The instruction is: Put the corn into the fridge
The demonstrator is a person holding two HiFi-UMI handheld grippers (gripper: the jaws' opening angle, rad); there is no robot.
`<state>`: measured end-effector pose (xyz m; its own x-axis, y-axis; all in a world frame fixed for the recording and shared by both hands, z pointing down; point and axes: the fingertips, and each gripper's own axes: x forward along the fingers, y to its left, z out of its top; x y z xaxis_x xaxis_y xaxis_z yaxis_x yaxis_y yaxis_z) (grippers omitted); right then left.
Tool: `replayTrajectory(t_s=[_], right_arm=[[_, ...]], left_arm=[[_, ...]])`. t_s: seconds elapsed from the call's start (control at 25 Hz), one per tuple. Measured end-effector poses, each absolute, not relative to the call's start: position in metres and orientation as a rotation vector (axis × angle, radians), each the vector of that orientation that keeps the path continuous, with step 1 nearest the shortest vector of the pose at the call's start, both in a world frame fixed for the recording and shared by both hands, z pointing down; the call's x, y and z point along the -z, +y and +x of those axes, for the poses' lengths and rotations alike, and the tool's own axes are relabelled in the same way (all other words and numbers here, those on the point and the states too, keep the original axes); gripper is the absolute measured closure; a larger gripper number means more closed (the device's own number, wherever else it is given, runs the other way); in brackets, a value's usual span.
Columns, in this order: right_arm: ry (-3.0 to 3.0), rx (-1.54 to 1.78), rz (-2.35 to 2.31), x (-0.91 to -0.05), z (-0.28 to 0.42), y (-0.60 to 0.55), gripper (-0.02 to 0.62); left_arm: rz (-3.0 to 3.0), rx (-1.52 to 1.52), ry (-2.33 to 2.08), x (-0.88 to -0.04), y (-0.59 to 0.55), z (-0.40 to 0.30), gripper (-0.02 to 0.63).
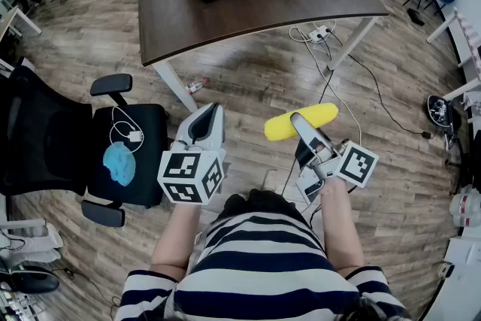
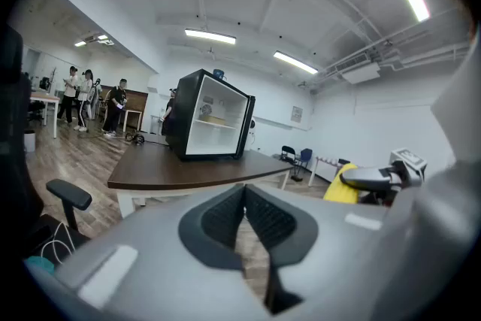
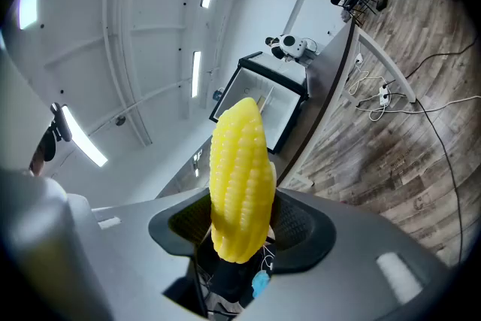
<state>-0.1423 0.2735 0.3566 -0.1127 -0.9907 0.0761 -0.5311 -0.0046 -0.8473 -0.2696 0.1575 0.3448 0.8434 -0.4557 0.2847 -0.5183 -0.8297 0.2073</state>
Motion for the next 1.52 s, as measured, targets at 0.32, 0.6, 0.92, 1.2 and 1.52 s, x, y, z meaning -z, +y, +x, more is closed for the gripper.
replayTrajectory(t_s=[0.32, 0.6, 0.92, 1.2, 1.52], right_arm=[[1.693, 1.032, -1.581, -0.36, -0.14, 0.273, 0.371], [1.697, 1.037, -1.567, -0.362, -0.137, 0.271, 0.371], [1.694, 1.062, -1.517, -0.365, -0.121, 0.266, 0.371], [1.737, 1.095, -1.49, -0.368, -0.094, 0.254, 0.371], [1.784, 1.124, -1.426, -0.369, -0.062, 0.242, 0.371]], left_arm=[[2.698, -0.331, -0.763, -0.354, 0.156, -0.276, 0.606], [2.697, -0.33, -0.775, -0.354, 0.156, -0.275, 0.606], [2.702, -0.32, -0.783, -0.353, 0.154, -0.26, 0.606], [2.69, -0.286, -0.782, -0.351, 0.15, -0.229, 0.606], [2.69, -0.326, -0.835, -0.353, 0.145, -0.194, 0.606]])
